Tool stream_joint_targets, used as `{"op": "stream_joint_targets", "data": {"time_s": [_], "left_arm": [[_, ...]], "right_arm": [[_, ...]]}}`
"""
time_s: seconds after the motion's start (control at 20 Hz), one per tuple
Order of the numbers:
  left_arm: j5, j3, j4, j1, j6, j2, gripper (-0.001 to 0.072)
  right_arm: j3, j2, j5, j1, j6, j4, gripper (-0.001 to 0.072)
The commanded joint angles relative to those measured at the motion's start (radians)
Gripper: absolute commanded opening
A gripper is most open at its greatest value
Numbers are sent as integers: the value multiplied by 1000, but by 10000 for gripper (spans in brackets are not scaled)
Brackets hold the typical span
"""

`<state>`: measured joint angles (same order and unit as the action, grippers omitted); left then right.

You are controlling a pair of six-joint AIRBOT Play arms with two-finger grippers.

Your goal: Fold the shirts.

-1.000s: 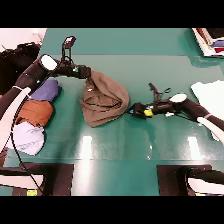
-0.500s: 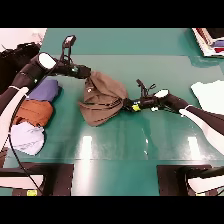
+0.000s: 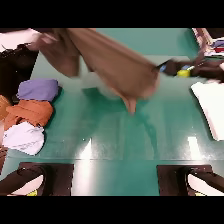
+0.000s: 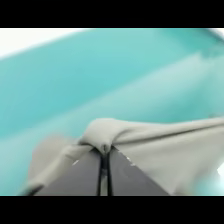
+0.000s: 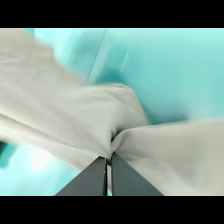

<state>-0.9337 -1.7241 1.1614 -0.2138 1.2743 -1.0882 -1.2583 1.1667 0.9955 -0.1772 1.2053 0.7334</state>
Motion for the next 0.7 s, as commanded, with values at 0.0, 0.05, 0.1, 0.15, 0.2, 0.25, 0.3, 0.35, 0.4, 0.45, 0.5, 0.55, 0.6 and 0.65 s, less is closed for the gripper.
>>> {"op": "stream_joint_targets", "data": {"time_s": [0.0,0.05,0.1,0.15,0.2,0.25,0.3,0.35,0.4,0.45,0.5,0.55,0.6,0.65], "left_arm": [[-111,-103,-34,2,0,148,30],[-140,-115,-71,2,0,179,30],[-168,-121,-117,2,0,207,30],[-193,-121,-161,2,0,227,30],[-224,-121,-202,2,0,240,30],[-282,-142,-232,2,0,248,30],[-330,-158,-238,2,0,247,30],[-370,-172,-239,2,4,247,30],[-399,-173,-238,2,12,247,30],[-425,-161,-231,2,12,245,30],[-446,-126,-220,2,19,243,30],[-454,-65,-215,2,29,243,30],[-463,21,-213,2,36,242,30],[-473,118,-214,2,39,242,30]], "right_arm": [[-190,-157,132,84,36,163,16],[-231,-196,148,93,37,177,17],[-269,-228,169,98,40,197,16],[-312,-256,199,98,65,231,16],[-352,-278,234,98,84,271,17],[-395,-299,273,98,105,327,17],[-439,-314,312,98,131,388,17],[-478,-323,348,98,156,444,16],[-517,-325,388,98,183,496,17],[-541,-317,421,98,194,505,17],[-550,-300,463,98,203,492,17],[-539,-280,504,97,229,473,17],[-501,-253,539,96,254,443,17],[-444,-226,567,94,272,416,17]]}}
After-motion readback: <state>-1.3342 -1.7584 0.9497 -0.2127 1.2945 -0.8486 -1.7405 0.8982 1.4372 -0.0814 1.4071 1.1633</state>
